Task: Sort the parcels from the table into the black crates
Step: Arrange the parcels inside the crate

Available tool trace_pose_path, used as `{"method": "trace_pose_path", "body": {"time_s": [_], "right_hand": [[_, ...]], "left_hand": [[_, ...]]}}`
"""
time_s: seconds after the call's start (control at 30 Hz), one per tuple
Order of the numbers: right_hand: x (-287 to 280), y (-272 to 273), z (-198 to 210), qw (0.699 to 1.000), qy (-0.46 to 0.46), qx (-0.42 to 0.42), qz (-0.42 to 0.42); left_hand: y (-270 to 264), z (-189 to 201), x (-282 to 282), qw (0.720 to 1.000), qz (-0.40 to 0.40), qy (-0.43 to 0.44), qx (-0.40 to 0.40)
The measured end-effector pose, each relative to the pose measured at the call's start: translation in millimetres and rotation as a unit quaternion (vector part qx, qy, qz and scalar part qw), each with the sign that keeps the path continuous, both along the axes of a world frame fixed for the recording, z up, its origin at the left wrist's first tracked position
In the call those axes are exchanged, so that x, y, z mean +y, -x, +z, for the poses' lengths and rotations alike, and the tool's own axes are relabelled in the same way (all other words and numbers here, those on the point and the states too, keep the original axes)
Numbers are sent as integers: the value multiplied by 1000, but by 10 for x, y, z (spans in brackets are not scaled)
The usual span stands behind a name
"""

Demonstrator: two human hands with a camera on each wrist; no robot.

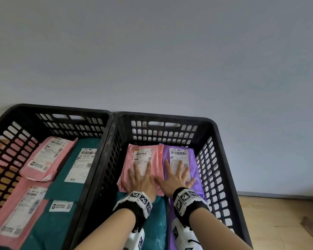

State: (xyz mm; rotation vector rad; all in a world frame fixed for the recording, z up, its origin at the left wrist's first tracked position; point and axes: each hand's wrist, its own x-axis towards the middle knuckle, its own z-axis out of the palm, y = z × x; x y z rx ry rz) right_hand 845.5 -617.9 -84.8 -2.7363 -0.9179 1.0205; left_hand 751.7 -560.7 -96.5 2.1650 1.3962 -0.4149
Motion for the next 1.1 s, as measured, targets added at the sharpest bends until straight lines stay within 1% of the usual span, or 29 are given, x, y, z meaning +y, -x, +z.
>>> {"method": "trace_pose_path", "body": {"time_s": [0.1, 0.23, 0.5, 0.7, 0.8, 0.9, 1.0, 1.1], "right_hand": [[14, -10, -63, 1000, 9, 2, 2], [36, -21, -124, 999, 30, 5, 10], [74, -43, -166, 997, 63, 38, 17], [73, -65, -68, 997, 60, 53, 14], [43, -85, 27, 997, 41, 61, 5], [-21, -64, 99, 997, 26, 76, -22], [-110, 1, 162, 995, 15, 89, -40], [-244, 89, 211, 995, 21, 88, -35]], "left_hand": [[-5, -37, -2, 1000, -9, -3, 7], [-24, -75, -5, 1000, -10, 13, 9], [-53, -201, 19, 999, -21, 36, 30], [-70, -91, 30, 998, -20, 49, 44], [-49, 35, -7, 998, -20, 43, 33], [15, 130, -84, 998, -13, 52, 18], [103, 136, -180, 999, -12, 37, 14], [195, 134, -302, 999, -20, 27, 12]]}}
